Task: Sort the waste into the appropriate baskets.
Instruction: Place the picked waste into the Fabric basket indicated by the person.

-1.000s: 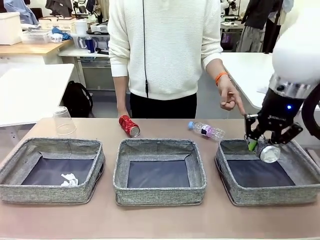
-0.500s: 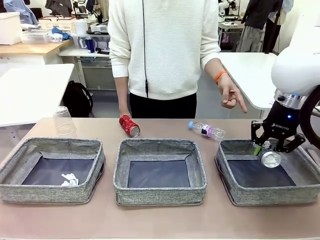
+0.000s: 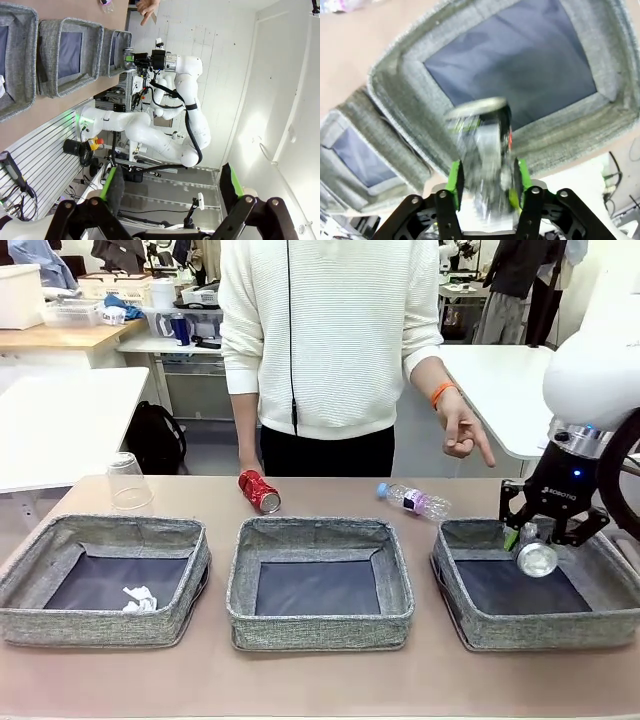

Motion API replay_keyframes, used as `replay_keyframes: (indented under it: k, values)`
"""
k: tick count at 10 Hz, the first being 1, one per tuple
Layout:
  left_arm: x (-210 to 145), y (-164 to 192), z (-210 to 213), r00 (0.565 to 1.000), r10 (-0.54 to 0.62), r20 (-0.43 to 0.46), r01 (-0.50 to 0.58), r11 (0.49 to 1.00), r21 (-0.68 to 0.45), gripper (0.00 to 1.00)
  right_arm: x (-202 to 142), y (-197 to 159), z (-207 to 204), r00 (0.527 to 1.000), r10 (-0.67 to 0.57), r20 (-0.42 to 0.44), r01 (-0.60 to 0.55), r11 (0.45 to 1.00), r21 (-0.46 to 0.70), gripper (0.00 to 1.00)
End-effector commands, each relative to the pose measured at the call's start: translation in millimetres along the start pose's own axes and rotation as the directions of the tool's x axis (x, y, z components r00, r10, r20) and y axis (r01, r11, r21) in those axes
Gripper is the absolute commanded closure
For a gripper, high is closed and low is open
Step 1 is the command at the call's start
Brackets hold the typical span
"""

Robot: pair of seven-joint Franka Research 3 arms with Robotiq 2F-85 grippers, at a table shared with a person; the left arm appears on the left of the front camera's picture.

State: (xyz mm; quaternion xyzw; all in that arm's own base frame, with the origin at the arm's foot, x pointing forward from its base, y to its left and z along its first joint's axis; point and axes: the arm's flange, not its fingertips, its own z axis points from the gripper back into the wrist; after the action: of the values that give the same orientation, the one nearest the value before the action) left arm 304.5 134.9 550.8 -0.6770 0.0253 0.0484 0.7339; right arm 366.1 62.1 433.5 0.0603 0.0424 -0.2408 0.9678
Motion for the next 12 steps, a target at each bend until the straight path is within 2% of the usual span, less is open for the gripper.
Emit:
replay_keyframes:
  k: [1, 6, 7, 8, 9, 10, 11, 12]
  values:
    - [-1, -2, 0, 1.0, -0.014, -0.008, 0.014, 1.0, -0.016, 0.0, 0, 4, 3, 1.0, -0.01, 0.006, 0.01, 0.999, 0.04, 0.0]
    - [-1, -2, 0, 1.0, -0.014, -0.008, 0.014, 1.0, -0.016, 0.0, -1, 5, 4, 1.0, 0.007, 0.008, -0.007, 0.996, 0.091, 0.0]
    - [-1, -2, 0, 1.0, -0.014, -0.008, 0.014, 1.0, -0.016, 0.0, -3, 5, 7, 0.999, 0.037, 0.008, -0.038, 0.99, 0.136, 0.0]
    - [-1, -2, 0, 1.0, -0.014, -0.008, 0.014, 1.0, -0.016, 0.0, -7, 6, 14, 0.995, 0.102, 0.0, -0.099, 0.966, 0.239, 0.0]
    - [-1, -2, 0, 1.0, -0.014, -0.008, 0.014, 1.0, -0.016, 0.0, -15, 7, 26, 0.983, 0.183, -0.028, -0.158, 0.911, 0.381, 0.0]
    - [-1, -2, 0, 1.0, -0.014, -0.008, 0.014, 1.0, -0.016, 0.0, -22, 7, 39, 0.955, 0.289, -0.066, -0.203, 0.8, 0.564, 0.0]
    - [-1, -2, 0, 1.0, -0.014, -0.008, 0.014, 1.0, -0.016, 0.0, -24, 4, 50, 0.924, 0.374, -0.082, -0.201, 0.656, 0.727, 0.0]
    - [-1, -2, 0, 1.0, -0.014, -0.008, 0.014, 1.0, -0.016, 0.0, -23, -3, 55, 0.897, 0.436, -0.075, -0.189, 0.531, 0.826, 0.0]
